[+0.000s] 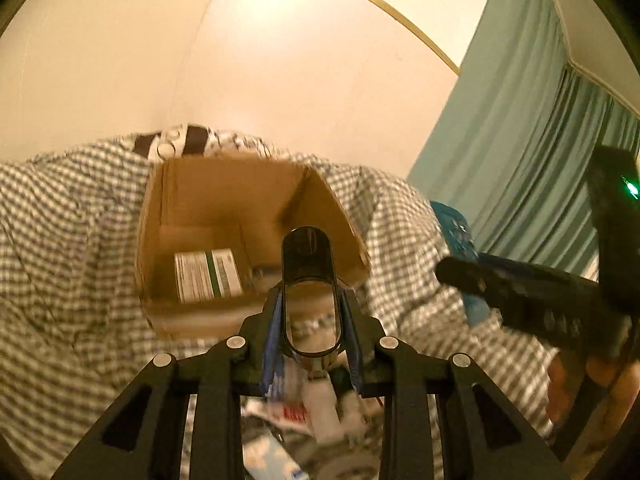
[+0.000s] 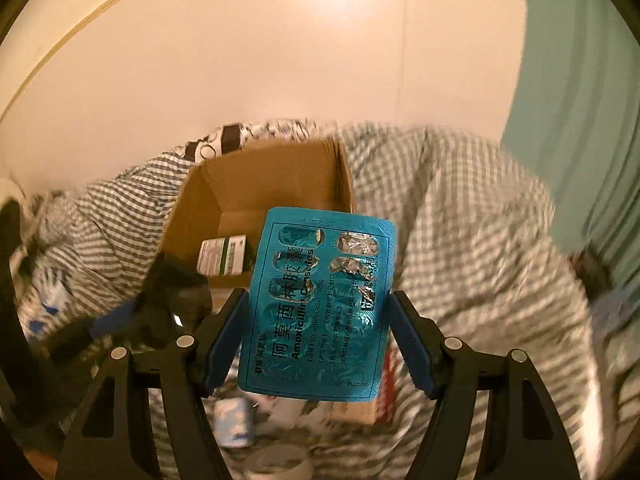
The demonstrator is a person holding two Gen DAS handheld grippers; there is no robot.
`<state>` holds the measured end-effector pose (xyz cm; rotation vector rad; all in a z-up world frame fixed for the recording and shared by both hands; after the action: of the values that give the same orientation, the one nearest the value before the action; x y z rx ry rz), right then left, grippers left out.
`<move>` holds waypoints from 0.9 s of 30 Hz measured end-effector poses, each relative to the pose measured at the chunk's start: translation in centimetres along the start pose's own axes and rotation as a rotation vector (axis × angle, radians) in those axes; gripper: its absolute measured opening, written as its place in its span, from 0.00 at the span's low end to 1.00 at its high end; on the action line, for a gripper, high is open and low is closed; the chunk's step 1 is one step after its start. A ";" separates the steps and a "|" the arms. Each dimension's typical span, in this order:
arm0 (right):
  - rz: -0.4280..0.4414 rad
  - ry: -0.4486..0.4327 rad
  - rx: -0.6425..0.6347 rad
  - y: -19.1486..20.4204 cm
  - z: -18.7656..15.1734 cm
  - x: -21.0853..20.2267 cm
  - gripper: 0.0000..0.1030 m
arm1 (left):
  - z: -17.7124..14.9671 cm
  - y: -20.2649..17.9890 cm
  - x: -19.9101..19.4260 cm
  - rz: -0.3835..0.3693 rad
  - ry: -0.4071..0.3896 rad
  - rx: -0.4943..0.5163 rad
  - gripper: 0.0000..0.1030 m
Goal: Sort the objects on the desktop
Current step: 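Release the black case and blister pack into the cardboard box with both tools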
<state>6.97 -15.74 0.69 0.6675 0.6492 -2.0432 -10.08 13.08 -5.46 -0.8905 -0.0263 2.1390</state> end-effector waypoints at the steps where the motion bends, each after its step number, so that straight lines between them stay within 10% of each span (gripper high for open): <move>1: -0.009 -0.010 -0.013 0.0 0.6 0.0 0.68 | 1.1 0.4 0.5 0.008 -0.014 -0.006 0.28; 10: 0.044 -0.007 -0.038 -0.2 4.6 4.8 0.68 | 6.6 3.0 5.6 0.094 -0.046 0.002 0.28; 11: -0.159 0.037 0.144 -2.5 4.1 5.4 0.68 | 6.7 3.3 6.4 0.100 -0.037 -0.001 0.28; 22: -0.073 0.025 0.244 -4.0 4.7 13.4 0.75 | 6.1 6.3 12.9 0.179 0.034 0.023 0.28; 24: -0.066 0.004 0.280 -4.6 5.0 13.0 0.92 | 6.3 6.5 13.1 0.206 0.033 0.028 0.45; 27: -0.069 -0.007 0.323 -5.3 5.5 11.6 0.93 | 6.3 7.0 12.3 0.278 0.044 0.012 0.89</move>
<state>-4.31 -23.39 -2.04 0.8316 0.3426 -2.2377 -23.93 18.45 -10.04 -0.9804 0.1405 2.3718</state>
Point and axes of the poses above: each gripper's, at about its wrist camera, not at the fingertips, and x roughly the way its jaws point, y to its left, z to its top, the point moved 10 cm from there along x, roughly the way its jaws point, and after that the axes turned 7 degrees about z, right-handed, at the moved point
